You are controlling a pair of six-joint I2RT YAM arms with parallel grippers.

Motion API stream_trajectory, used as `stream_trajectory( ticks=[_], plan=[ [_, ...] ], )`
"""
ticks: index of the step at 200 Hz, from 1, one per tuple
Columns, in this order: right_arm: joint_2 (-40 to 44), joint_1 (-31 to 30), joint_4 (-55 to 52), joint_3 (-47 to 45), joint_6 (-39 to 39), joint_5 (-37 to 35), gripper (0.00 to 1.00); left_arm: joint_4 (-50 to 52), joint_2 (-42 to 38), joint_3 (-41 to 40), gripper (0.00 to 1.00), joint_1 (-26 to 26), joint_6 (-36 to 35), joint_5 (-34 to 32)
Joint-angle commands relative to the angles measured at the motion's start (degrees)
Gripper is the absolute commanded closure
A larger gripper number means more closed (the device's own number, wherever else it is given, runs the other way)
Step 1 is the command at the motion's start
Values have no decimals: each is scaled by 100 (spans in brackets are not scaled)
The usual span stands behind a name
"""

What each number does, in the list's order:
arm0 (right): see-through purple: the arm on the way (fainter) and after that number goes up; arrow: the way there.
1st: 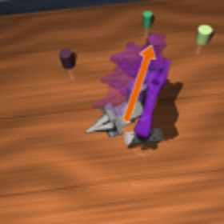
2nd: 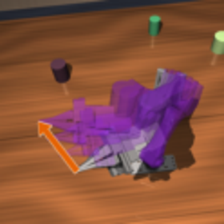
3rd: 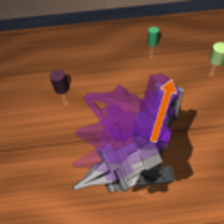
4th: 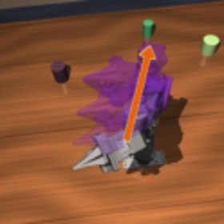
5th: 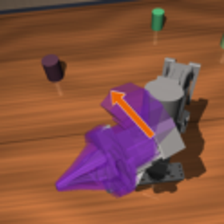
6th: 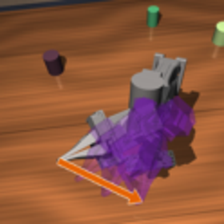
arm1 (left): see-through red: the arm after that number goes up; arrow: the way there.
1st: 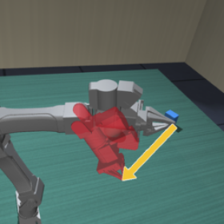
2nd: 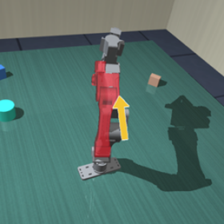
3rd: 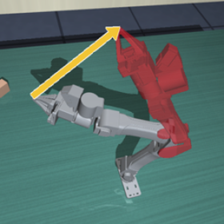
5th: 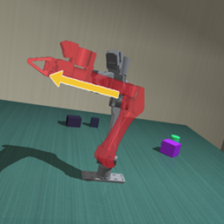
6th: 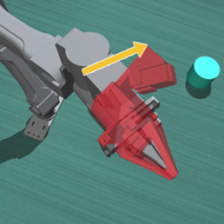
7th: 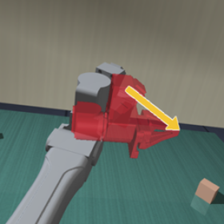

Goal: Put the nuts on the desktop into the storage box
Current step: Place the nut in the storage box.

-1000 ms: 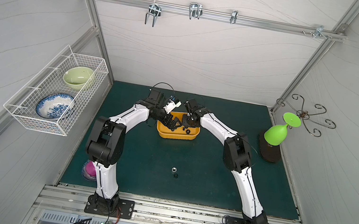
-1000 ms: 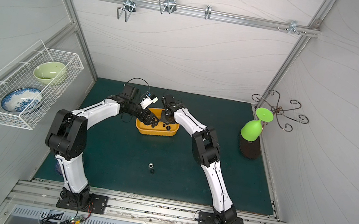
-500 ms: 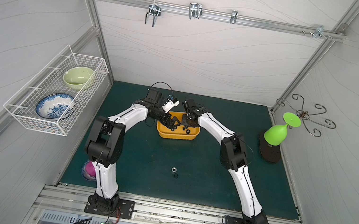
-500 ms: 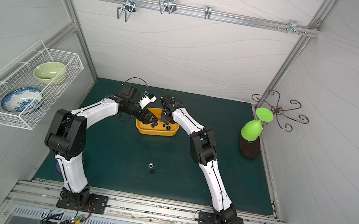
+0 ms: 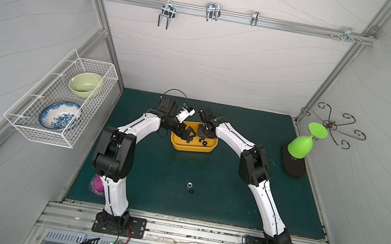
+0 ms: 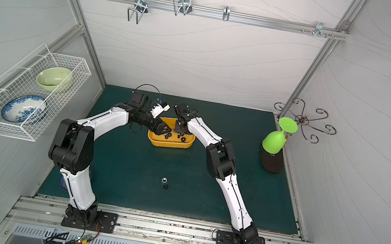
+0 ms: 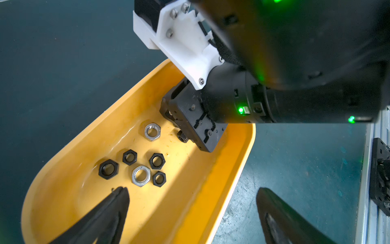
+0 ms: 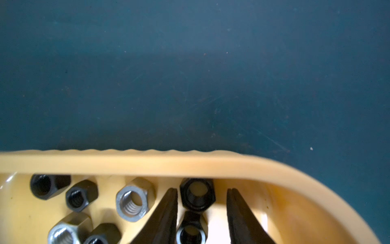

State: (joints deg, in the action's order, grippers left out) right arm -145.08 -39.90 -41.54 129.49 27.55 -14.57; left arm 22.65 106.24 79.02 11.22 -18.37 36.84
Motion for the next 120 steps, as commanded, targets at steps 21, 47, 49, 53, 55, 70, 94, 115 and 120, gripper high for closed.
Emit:
stream_trajectory(
  ticks=[21,47,49,53,55,70,94,115,120],
  plan=[
    [900,-41,-53,-101,-36,65,53,273,-364,45,1,-75,-235,87],
    [1434,-37,66,-419,-108,249,45,519,-719,-4,1,-76,-425,86],
    [1483,-42,73,-445,-116,265,44,529,-754,-19,1,-72,-440,80],
    [1559,-44,83,-492,-126,274,43,538,-811,-35,1,-71,-450,79],
    [1602,-44,89,-523,-127,282,42,545,-854,-49,1,-71,-453,74],
    [1903,-41,93,-687,-145,313,38,573,-1147,-147,1,-76,-483,-28],
    [2424,-48,151,-1047,-212,389,23,682,-1721,-227,1,-76,-492,-204],
    [2915,-65,247,-1480,-342,481,1,700,-2253,-347,1,-76,-633,-194],
    [3038,-70,260,-1605,-371,481,1,714,-2365,-359,2,-69,-684,-161]
  ],
)
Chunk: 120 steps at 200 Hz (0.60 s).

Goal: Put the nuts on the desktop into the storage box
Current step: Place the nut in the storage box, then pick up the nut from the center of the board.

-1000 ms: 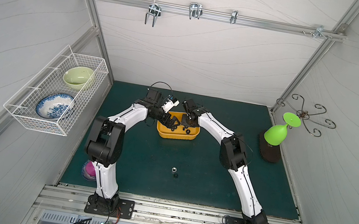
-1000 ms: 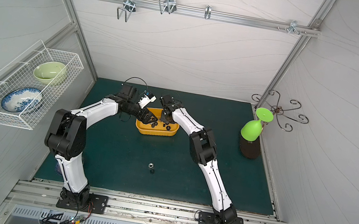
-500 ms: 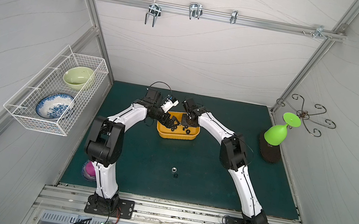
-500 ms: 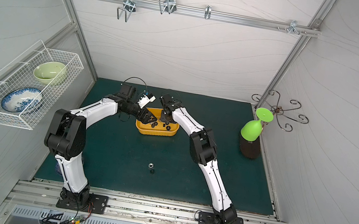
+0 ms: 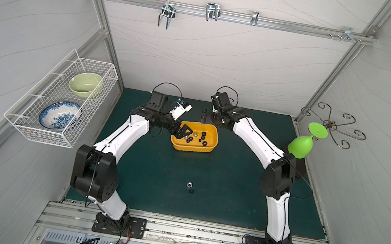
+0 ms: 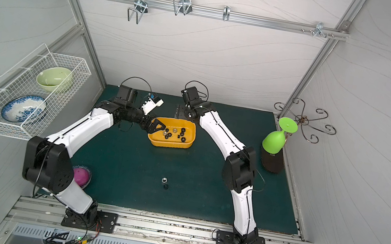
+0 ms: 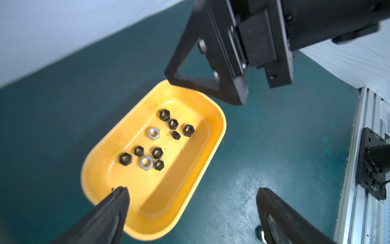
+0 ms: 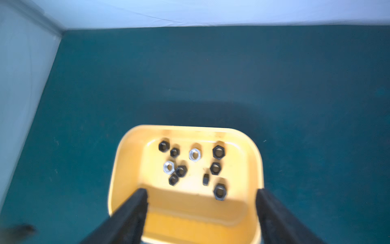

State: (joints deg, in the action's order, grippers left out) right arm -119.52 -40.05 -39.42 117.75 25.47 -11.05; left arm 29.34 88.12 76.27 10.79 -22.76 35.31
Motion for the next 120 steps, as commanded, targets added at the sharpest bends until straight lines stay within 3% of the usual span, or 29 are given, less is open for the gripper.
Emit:
stream_trajectory(
  ticks=[1,41,92,120],
  plan=[
    [505,-51,53,-457,-165,129,1,54,-573,-85,1,-29,-250,-3],
    [1550,-65,108,-1269,-467,320,1,1155,-827,493,1,-33,-445,368],
    [3133,-129,316,-2404,-1435,538,1,2480,-1011,1164,1,-32,-554,1104],
    [4184,-159,680,-3271,-2136,1340,1,3622,-1046,1539,1,-29,-1280,1827]
  ],
)
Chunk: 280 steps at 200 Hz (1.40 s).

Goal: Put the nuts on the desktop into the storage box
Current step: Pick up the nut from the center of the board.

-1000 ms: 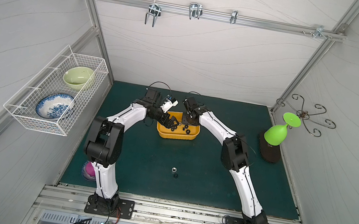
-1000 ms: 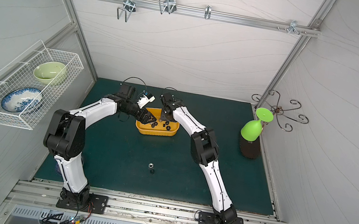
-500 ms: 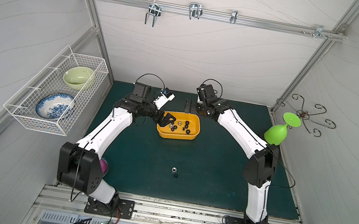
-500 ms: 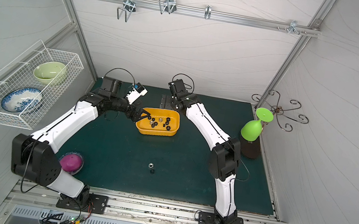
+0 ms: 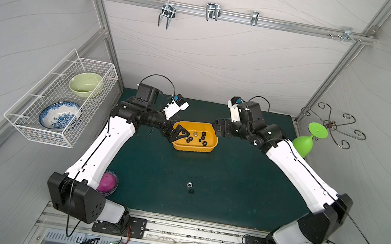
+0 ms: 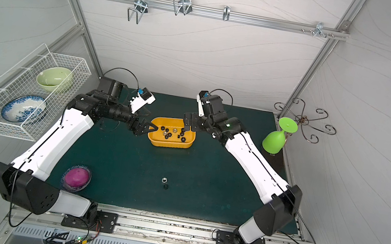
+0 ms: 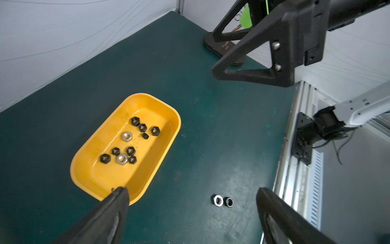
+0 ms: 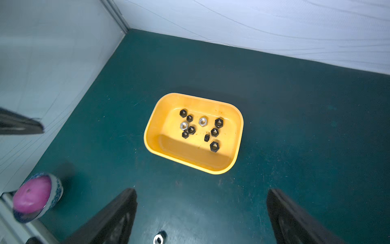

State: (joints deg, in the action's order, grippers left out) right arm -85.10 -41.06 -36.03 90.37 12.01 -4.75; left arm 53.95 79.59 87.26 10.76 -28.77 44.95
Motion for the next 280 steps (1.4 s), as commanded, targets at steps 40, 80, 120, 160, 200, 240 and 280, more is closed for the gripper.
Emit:
stream_trajectory(
  ticks=[40,80,120,160,200,240,280],
  plan=[
    [2127,-153,733,-1656,-2365,2254,1,2095,-233,497,1,-28,-1739,1178],
    [2927,-642,373,-2186,-3785,2918,1,2225,-255,397,2,-21,-1901,989],
    [3317,-971,-246,-2773,-5179,4117,1,2061,-198,286,2,383,-1901,-221],
    [3340,-1300,-639,-2990,-5654,3838,1,1891,-224,-217,1,641,-2563,-484],
    [3272,-1479,-1043,-3067,-5884,3382,1,2016,-136,-695,1,976,-3578,-460],
    [3181,-1624,-1194,-3245,-5885,2862,1,1861,140,-1117,3,1525,-4274,-755],
    [3043,-1625,-1459,-3454,-5802,2057,1,768,499,-1643,7,2152,-4046,-1690]
  ],
)
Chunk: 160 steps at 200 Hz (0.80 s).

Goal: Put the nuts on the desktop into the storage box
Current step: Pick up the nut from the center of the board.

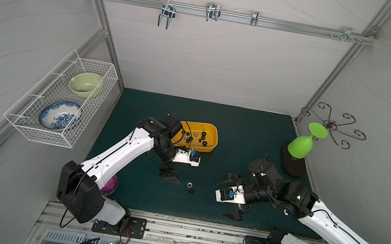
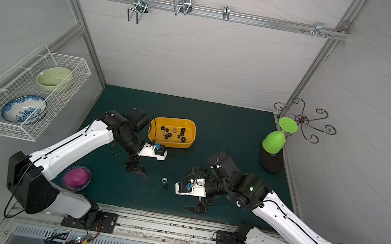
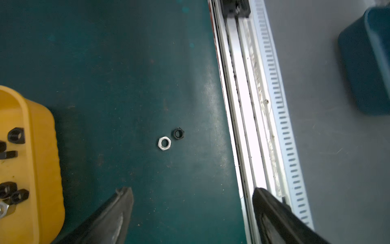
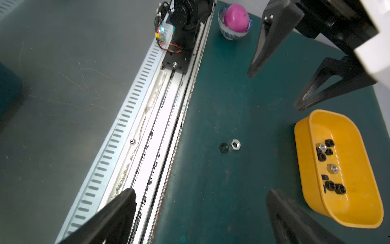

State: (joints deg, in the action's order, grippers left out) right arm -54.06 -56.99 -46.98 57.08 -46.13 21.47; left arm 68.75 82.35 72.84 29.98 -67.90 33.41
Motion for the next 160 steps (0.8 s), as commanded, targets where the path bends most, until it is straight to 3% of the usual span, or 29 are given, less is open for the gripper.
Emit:
stream_trajectory(
  ticks=[1,48,88,160],
  plan=[
    [-60,-31,-364,-130,19,-570,1,-730,231,-213,7,234,-135,-532],
    [170,-31,-155,-645,263,-669,1,-1635,536,-827,11,502,-450,-634],
    [99,-31,-30,-906,416,-636,1,-1689,967,-896,18,817,-786,-565],
    [213,-31,101,-1172,535,-797,1,-2113,1726,-696,24,987,-660,-1044]
  ],
)
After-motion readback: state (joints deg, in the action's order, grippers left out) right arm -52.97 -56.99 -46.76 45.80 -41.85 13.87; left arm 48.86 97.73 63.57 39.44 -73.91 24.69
